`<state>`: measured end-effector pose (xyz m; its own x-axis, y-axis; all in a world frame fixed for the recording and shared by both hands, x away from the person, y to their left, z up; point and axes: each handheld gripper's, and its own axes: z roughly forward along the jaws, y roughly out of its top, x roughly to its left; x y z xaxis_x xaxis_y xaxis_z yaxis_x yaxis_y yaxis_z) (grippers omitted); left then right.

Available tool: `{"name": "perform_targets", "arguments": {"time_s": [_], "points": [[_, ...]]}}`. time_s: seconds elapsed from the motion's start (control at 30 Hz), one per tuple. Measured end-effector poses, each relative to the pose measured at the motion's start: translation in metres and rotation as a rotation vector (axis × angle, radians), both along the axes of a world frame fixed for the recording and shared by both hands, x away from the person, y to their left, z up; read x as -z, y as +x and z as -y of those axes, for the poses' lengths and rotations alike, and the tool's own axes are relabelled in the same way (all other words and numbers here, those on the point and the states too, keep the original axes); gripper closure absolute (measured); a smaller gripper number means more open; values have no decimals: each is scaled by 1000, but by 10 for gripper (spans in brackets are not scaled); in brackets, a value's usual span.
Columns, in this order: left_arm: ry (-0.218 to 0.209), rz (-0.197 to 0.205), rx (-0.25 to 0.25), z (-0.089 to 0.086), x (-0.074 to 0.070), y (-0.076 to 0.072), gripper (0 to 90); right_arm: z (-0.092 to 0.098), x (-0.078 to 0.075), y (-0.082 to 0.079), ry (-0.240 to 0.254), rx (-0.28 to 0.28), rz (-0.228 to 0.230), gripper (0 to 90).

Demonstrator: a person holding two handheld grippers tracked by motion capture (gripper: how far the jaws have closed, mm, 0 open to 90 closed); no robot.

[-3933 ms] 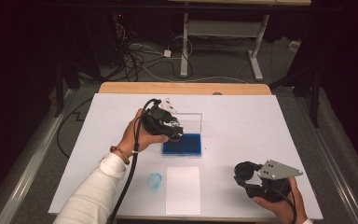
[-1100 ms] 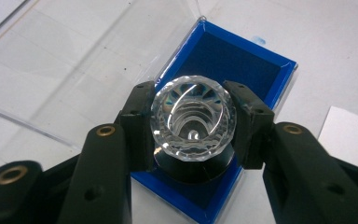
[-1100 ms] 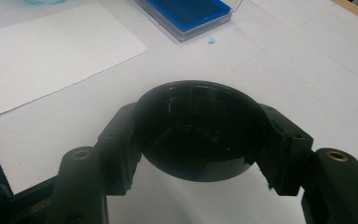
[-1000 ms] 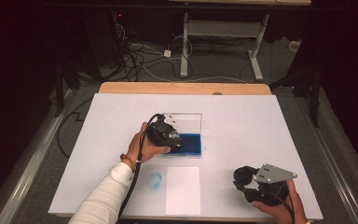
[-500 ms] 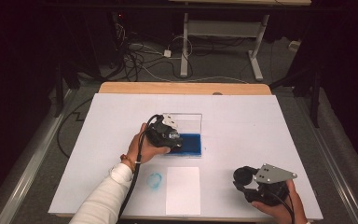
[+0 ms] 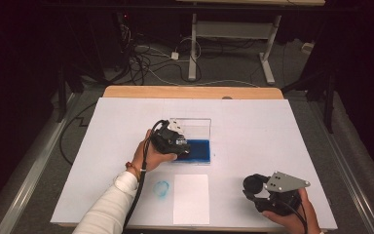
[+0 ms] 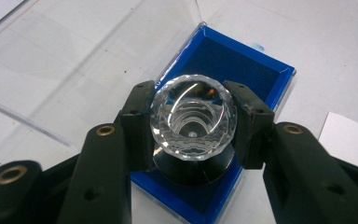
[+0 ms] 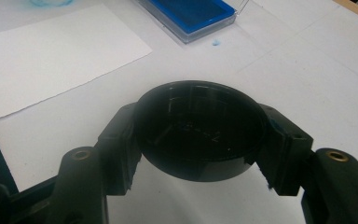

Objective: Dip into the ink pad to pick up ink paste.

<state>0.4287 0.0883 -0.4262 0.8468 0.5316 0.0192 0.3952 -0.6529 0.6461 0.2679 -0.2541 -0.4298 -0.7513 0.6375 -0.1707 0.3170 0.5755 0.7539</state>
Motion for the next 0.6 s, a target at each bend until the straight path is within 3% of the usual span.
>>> {"name": "perform_targets", "arguments": {"time_s": [0.6], "points": [[10, 1, -1, 1, -1, -1, 544, 1, 0, 1, 4, 4, -1, 388]]}}
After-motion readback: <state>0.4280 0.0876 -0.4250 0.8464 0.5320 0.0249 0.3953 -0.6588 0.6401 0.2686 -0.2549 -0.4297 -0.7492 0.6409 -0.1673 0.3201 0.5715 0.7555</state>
